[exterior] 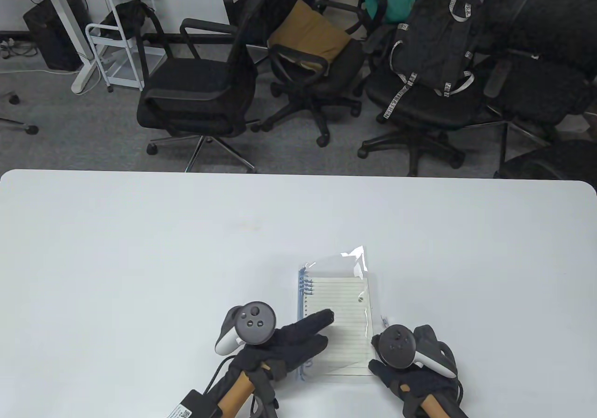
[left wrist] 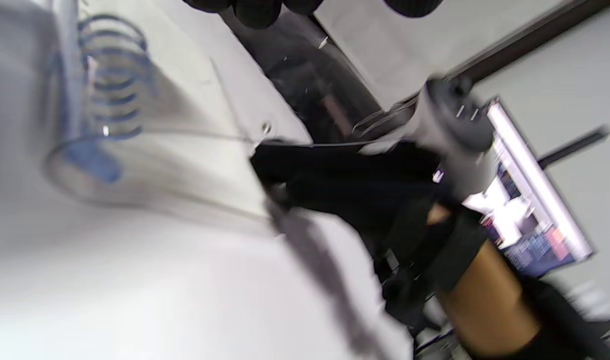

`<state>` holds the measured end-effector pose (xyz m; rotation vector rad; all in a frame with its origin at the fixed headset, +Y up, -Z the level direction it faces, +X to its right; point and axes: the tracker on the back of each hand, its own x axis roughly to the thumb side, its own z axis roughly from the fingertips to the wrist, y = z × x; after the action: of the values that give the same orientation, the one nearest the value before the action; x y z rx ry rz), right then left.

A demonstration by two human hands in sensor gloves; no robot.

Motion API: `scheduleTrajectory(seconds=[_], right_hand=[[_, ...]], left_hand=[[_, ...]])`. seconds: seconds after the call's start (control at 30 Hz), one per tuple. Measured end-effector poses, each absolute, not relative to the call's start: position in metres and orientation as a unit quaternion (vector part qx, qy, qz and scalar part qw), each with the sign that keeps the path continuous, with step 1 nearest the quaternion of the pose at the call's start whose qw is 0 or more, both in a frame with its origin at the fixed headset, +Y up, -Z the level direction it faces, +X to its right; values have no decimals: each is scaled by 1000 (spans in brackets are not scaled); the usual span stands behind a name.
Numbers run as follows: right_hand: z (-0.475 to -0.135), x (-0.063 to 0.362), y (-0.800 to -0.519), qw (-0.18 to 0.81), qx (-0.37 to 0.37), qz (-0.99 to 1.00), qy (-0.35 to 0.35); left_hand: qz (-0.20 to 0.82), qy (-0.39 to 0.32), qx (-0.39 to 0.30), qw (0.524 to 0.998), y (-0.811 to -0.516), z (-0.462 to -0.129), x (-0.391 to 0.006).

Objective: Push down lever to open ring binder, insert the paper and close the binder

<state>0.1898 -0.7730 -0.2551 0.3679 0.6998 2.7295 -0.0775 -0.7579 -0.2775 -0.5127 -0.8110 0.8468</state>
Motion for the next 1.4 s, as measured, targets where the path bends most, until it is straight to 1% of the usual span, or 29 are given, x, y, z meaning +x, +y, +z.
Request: scheduleTrajectory(seconds=[0.07, 0.17, 0.3, 0.4, 0.53, 0.67, 0.73, 0.83, 0.93, 1.0, 1.2, 1.4], right_hand=[[-257, 199, -770, 178, 119, 943, 253], [-258, 213, -763, 178, 97, 946, 255], [-261, 232, -754, 148, 47, 959, 238], [-263, 238, -749, 150, 35, 965, 212], [-270, 236, -743, 142, 26, 969, 201], [-284, 222, -737, 111, 23, 974, 197], [-290, 214, -737, 111, 20, 974, 196], [-294, 204, -740, 113, 9, 975, 188], [-294, 201, -751, 113, 5, 981, 157], [-294, 202, -755, 106, 5, 981, 165], [-293, 209, -762, 145, 0, 978, 152], [-294, 211, -766, 151, -5, 979, 140]], left_hand=[[378, -379, -214, 817, -756, -274, -72], [376, -372, -172, 831, -749, -273, -75], [382, -348, -161, 841, -750, -275, -87], [370, -335, -152, 853, -751, -278, -95], [340, -324, -139, 872, -751, -281, -100], [295, -319, -151, 888, -757, -285, -96], [260, -322, -156, 897, -760, -286, -93], [217, -324, -154, 908, -763, -286, -91], [192, -328, -150, 913, -766, -284, -90], [186, -329, -153, 913, -769, -285, -89], [131, -337, -158, 919, -777, -284, -79], [131, -336, -163, 919, -779, -283, -76]])
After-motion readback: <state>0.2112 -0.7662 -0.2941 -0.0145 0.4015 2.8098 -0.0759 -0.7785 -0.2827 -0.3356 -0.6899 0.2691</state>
